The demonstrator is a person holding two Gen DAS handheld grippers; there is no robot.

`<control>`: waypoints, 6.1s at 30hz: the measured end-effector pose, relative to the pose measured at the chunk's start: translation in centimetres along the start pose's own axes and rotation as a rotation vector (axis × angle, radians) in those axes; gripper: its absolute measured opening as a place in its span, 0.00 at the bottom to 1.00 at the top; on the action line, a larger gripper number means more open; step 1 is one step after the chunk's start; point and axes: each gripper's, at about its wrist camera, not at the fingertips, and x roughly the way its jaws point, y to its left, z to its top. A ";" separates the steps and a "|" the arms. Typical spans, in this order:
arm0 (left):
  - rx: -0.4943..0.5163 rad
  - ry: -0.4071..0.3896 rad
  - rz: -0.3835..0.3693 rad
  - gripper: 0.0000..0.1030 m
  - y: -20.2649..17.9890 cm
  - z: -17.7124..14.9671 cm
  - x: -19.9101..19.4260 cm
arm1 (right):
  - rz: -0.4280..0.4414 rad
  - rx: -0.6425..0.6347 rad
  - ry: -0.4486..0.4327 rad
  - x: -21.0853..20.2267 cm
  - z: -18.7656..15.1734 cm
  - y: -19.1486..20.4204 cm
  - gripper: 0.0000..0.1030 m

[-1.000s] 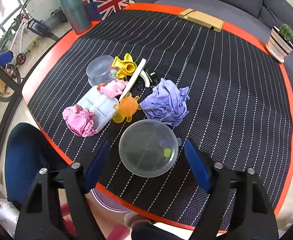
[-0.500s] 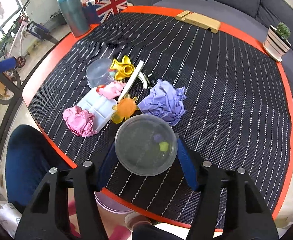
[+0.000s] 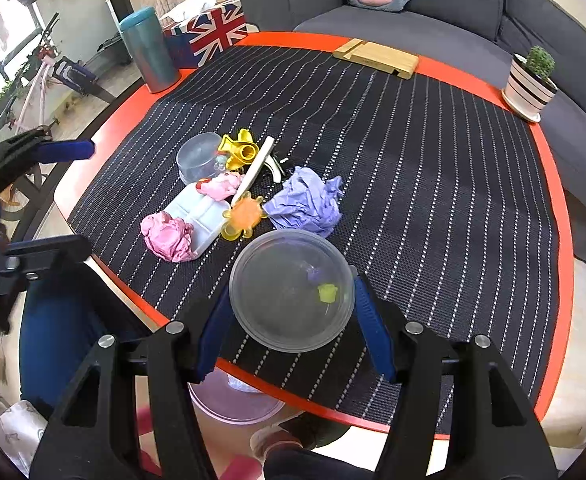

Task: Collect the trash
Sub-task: 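Grasp the clear round container with the right tool while the left tool grasps the pink crumpled paper, then carry the pink paper over the pink bin and open the left tool while the right tool carries the container, then lower the clear container into the pink bin and open the right tool, then move the right tool back over the table toward the purple paper, then close the right tool on the purple crumpled paper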

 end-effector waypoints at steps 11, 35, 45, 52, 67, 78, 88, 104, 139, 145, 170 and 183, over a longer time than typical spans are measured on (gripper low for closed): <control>0.010 0.105 -0.045 0.60 -0.3 -0.6 4.7 | -0.004 0.029 -0.009 -0.7 -0.9 -1.2 0.58; 0.007 0.036 -0.090 0.31 -0.7 -1.2 0.4 | 0.016 0.039 -0.095 -3.4 -1.9 0.4 0.58; 0.015 0.006 -0.112 0.31 -2.8 -3.7 -2.5 | 0.033 0.040 -0.140 -5.9 -4.8 2.5 0.58; 0.028 0.027 -0.143 0.31 -4.4 -5.7 -2.6 | 0.039 0.024 -0.148 -7.1 -6.9 4.2 0.58; 0.006 -0.001 -0.160 0.86 -5.3 -7.4 -3.1 | 0.042 0.034 -0.148 -7.8 -9.3 5.2 0.58; -0.033 -0.011 -0.122 0.91 -4.1 -7.5 -3.6 | 0.056 0.028 -0.144 -7.4 -9.3 5.6 0.58; -0.056 -0.039 -0.101 0.91 -3.0 -7.5 -5.0 | 0.081 0.007 -0.140 -7.3 -9.2 6.5 0.58; -0.105 -0.074 -0.060 0.91 -0.4 -8.5 -7.1 | 0.137 -0.044 -0.135 -6.7 -8.5 9.0 0.90; -0.084 -0.058 -0.067 0.91 -0.4 -6.3 -5.8 | 0.040 0.042 -0.179 -7.5 -6.1 4.9 0.92; -0.096 -0.061 -0.061 0.91 0.1 -5.7 -5.5 | 0.023 0.049 -0.177 -6.7 -3.7 3.5 0.93; -0.130 -0.044 -0.057 0.91 1.0 -5.5 -4.5 | 0.029 0.051 0.020 3.4 4.9 -0.5 0.92; -0.144 -0.036 -0.055 0.91 1.6 -5.7 -4.1 | 0.055 0.094 0.059 6.4 5.5 -1.5 0.50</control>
